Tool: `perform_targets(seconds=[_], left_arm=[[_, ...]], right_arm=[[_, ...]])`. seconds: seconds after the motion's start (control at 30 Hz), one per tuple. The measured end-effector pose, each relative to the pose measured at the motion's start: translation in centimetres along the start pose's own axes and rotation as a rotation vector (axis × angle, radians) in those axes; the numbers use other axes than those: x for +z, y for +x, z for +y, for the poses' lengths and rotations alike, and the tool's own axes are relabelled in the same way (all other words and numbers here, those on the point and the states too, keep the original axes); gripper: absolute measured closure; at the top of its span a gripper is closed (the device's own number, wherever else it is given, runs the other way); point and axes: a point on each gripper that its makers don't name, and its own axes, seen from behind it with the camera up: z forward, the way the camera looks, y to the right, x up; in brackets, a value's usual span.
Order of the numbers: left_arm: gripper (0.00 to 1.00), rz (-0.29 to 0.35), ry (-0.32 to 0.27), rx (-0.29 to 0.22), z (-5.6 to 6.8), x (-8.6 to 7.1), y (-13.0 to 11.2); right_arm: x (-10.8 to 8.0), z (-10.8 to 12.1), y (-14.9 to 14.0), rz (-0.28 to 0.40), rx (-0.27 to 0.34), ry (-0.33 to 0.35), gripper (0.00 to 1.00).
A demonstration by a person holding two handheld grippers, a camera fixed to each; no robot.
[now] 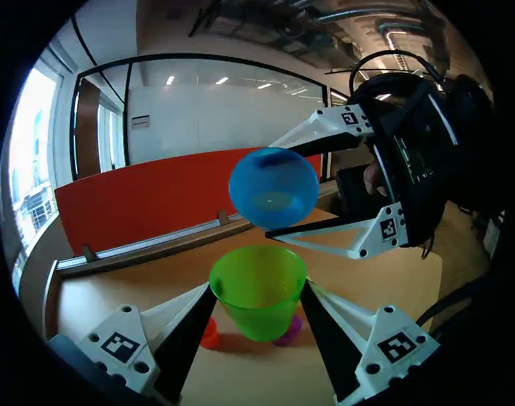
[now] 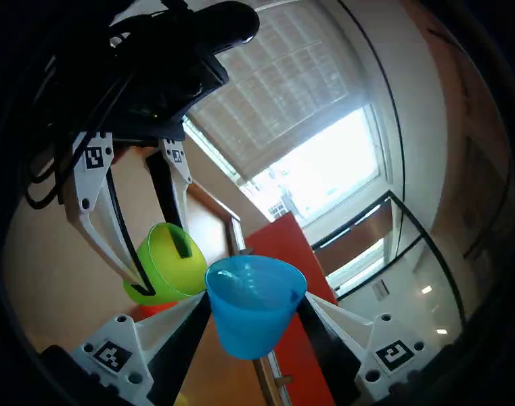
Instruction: Pour water
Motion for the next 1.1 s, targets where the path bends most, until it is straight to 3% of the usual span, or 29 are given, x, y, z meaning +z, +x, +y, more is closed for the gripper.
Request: perform_targets(seconds=[1.1], left_arm=[[0.14, 0.006, -0.006, -0.005, 0.16, 0.46, 0.26]], right_arm=[[0.66, 0.18, 0.38, -0.007, -0.134, 0.025, 0.11]])
